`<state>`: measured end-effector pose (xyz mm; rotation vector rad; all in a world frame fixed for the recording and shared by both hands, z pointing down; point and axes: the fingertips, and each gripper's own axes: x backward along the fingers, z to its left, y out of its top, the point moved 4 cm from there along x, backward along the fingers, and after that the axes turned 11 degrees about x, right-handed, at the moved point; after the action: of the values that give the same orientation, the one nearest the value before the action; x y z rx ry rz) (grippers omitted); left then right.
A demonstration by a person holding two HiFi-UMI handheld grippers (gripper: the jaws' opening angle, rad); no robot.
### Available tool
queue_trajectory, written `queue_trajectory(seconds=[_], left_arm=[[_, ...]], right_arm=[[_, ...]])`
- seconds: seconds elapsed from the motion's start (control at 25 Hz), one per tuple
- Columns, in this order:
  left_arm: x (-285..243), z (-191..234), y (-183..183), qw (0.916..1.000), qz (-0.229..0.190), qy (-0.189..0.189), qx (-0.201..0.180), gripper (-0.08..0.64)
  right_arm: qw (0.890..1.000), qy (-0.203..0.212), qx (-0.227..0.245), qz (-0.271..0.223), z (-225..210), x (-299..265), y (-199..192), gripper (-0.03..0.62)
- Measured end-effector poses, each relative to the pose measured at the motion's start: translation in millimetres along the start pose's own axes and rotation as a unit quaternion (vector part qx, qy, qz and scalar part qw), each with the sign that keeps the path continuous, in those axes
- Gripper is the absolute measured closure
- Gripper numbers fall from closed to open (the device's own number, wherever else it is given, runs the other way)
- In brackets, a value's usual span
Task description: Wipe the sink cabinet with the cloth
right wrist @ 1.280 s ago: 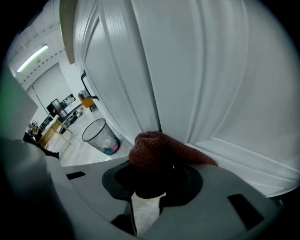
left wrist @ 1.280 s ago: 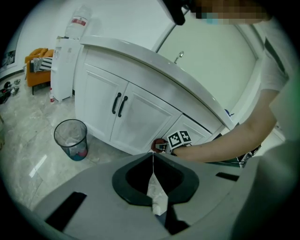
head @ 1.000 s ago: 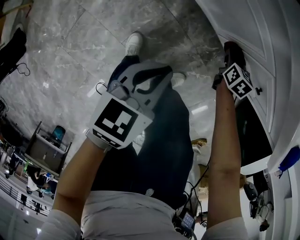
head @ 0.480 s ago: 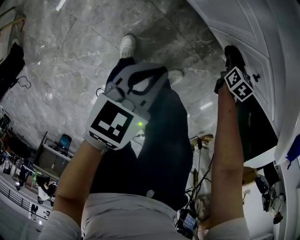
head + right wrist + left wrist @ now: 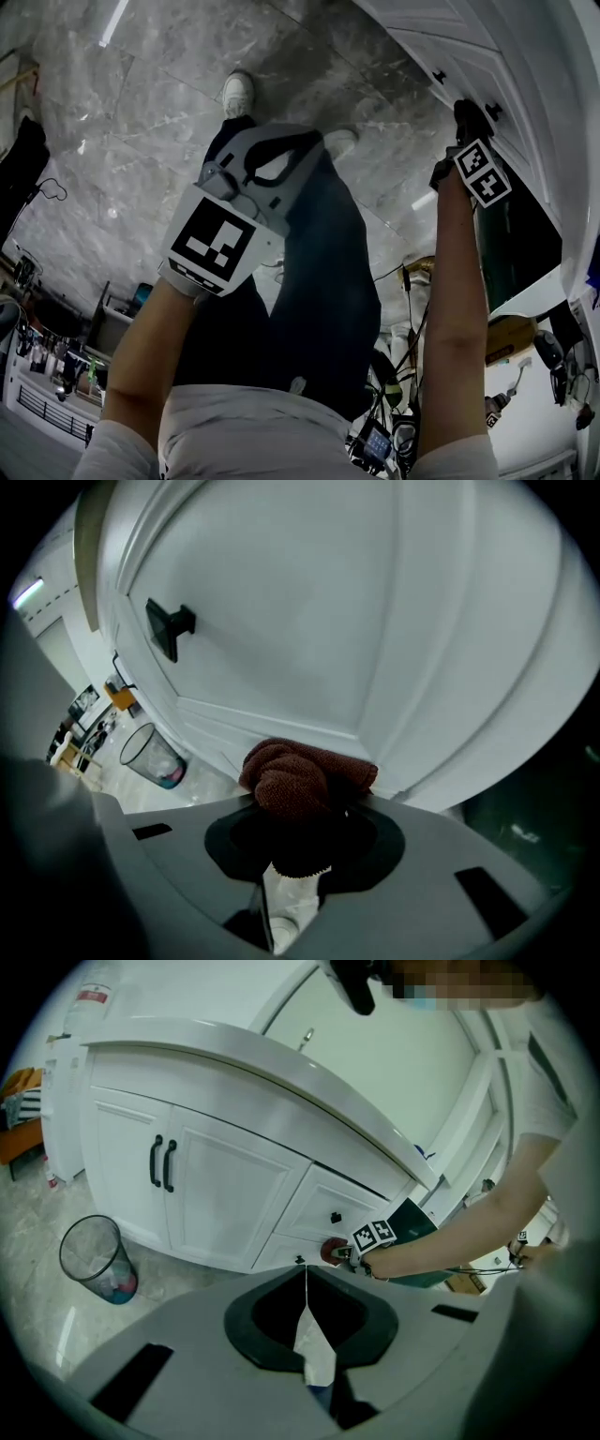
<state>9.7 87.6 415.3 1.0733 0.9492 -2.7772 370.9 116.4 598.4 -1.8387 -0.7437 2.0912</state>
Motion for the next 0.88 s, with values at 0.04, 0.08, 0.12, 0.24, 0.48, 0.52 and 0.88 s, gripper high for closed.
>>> queue_trajectory(seconds=[0.04, 0.08, 0.12, 0.24, 0.48, 0.52, 0.88], left_arm=[[-3.2, -5.0, -0.6, 1.0, 0.003, -0.003, -0.004, 0.548], [-6.1, -10.0, -1.3, 0.9999, 0.006, -0.007, -0.007, 0.548], [-8.8, -15.0, -2.0, 0.9999, 0.008, -0.011, -0.01, 0.548], [-15.7, -28.3, -4.1, 0.9995, 0.015, -0.021, -0.018, 0.548], [-26.5, -48.9, -6.7, 0.998, 0.032, -0.042, -0.035, 0.548], [-28.2, -52.4, -6.2, 0.9977, 0.033, -0.046, -0.038, 0.548], [-26.6, -63.5, 3.3, 0.9941, 0.044, -0.073, -0.067, 0.548]], right_arm=[[1.0, -0.007, -0.007, -0.001, -8.7, 3.9, -3.0, 0.486], [1.0, -0.015, -0.015, -0.001, -17.5, 7.7, -6.5, 0.486], [1.0, -0.022, -0.021, -0.002, -25.7, 11.3, -9.9, 0.486], [0.999, -0.028, -0.018, -0.008, -41.8, 21.7, -14.6, 0.486], [0.998, -0.042, -0.028, -0.029, -56.8, 48.9, -11.3, 0.486], [0.998, -0.044, -0.03, -0.035, -58.4, 53.8, -9.1, 0.486], [0.995, -0.064, -0.042, -0.068, -68.7, 105.5, 15.9, 0.486]])
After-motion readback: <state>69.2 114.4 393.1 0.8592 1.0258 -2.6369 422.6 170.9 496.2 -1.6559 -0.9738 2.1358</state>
